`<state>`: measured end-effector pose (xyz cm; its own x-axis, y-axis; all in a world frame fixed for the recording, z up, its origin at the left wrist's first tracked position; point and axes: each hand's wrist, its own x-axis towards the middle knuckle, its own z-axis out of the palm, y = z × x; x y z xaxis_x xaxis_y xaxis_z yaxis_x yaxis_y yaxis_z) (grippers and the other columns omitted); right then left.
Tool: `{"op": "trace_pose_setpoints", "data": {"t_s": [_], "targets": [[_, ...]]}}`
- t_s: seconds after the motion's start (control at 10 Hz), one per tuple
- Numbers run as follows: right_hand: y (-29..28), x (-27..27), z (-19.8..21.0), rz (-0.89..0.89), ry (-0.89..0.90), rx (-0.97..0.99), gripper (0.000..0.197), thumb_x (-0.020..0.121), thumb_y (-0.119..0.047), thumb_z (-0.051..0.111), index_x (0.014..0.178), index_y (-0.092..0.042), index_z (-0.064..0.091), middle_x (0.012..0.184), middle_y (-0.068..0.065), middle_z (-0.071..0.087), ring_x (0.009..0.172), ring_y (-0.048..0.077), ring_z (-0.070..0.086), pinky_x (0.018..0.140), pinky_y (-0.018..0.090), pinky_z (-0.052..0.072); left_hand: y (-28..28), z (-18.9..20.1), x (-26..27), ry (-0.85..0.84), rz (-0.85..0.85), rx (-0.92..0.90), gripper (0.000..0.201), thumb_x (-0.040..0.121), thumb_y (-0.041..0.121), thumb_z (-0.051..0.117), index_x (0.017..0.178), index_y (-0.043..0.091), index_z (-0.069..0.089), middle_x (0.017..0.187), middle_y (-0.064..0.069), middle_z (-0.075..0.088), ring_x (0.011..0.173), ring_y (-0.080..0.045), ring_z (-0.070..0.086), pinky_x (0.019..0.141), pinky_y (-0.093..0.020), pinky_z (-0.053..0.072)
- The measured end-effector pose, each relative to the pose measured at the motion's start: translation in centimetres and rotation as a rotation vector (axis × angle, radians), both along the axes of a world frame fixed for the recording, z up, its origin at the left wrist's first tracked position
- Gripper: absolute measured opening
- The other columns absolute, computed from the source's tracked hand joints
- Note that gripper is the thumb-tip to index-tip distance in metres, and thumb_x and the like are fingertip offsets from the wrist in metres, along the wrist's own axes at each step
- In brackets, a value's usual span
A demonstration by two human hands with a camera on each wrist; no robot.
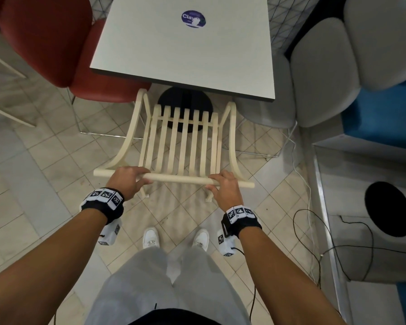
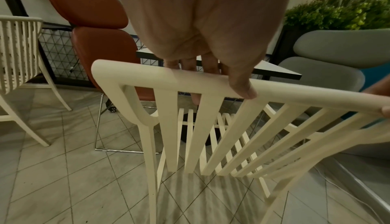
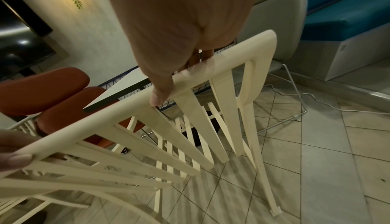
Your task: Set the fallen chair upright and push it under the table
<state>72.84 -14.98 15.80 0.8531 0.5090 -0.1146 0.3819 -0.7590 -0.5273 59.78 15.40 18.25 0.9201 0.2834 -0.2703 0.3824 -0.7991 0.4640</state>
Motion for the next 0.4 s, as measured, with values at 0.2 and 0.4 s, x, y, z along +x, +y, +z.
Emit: {"op": "trace_pose_setpoints", "data": {"t_s": [0.2, 0.4], "targets": [[-2.5, -2.5, 1.7, -0.084, -0.193, 0.129, 0.019, 0.092, -0.017, 0.064, 0.109, -0.013, 0.073, 0.106, 0.000, 0.061, 0.103, 0.017, 0.051, 0.098, 0.029, 0.043, -1.5, 0.1, -4.2, -0.290, 0.158, 0.024, 0.029, 0.089, 0.024, 0.063, 0.117, 0.016, 0.069, 0.127, -0.006, 0.067, 0.119, -0.026, 0.060, 0.107, -0.041, 0.046], [-9.7, -6.9, -0.6, -0.206, 0.222, 0.050, 0.033, 0.093, -0.007, 0.058, 0.087, -0.038, 0.069, 0.090, -0.011, 0.068, 0.081, 0.007, 0.064, 0.079, 0.026, 0.055, -2.6, -2.8, -14.3, -0.009, 0.408, -0.187, 0.016, 0.091, 0.020, 0.062, 0.103, 0.030, 0.067, 0.100, -0.002, 0.075, 0.088, -0.019, 0.070, 0.084, -0.039, 0.056]]}}
